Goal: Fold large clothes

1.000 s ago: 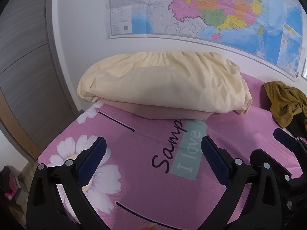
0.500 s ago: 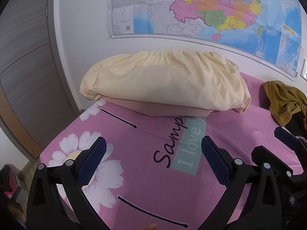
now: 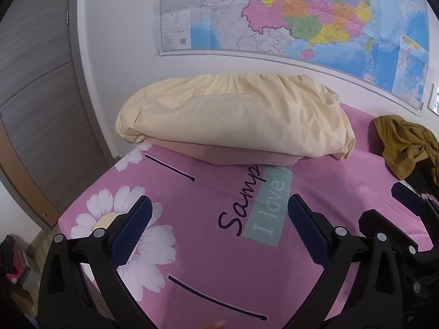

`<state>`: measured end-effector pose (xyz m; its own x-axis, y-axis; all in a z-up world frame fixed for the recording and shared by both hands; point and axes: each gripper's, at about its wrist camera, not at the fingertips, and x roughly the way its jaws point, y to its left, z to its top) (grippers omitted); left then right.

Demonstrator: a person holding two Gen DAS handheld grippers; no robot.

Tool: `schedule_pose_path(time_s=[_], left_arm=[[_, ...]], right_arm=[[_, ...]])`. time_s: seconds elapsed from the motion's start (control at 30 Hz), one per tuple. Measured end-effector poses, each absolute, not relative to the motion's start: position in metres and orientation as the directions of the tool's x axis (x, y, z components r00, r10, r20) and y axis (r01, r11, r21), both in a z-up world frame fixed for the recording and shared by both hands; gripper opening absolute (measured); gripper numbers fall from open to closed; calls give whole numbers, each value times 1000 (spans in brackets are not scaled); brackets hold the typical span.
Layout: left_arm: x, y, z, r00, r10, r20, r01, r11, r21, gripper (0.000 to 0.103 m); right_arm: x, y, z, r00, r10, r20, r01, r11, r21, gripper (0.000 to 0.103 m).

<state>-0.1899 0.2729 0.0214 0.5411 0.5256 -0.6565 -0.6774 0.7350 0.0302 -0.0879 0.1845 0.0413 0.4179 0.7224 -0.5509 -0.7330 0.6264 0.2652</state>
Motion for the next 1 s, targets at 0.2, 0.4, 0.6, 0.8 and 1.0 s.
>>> schedule_pose_path(time_s=[0.2,0.4,0.6,0.8,1.0], left_arm=[[-192,267,23,541,529,-654,-676,736,35,97],[-194,260,25,547,529,-648,-670,741,39,97],[-197,256,25,566,524,-636,-661,750,30,97],[-196,252,22,567,510,-647,-651,759,27,97],[-194,250,17,562,496,-662,-655,755,9,98]], right_arm=[[-92,180,43,423,723,-545,-732,628,265,97],[-94,172,44,432,723,-539,-724,634,271,97],[-98,171,44,435,721,-539,-726,635,264,97],[-100,166,41,438,713,-547,-717,644,265,97],[-103,160,38,446,703,-554,-709,655,260,97]])
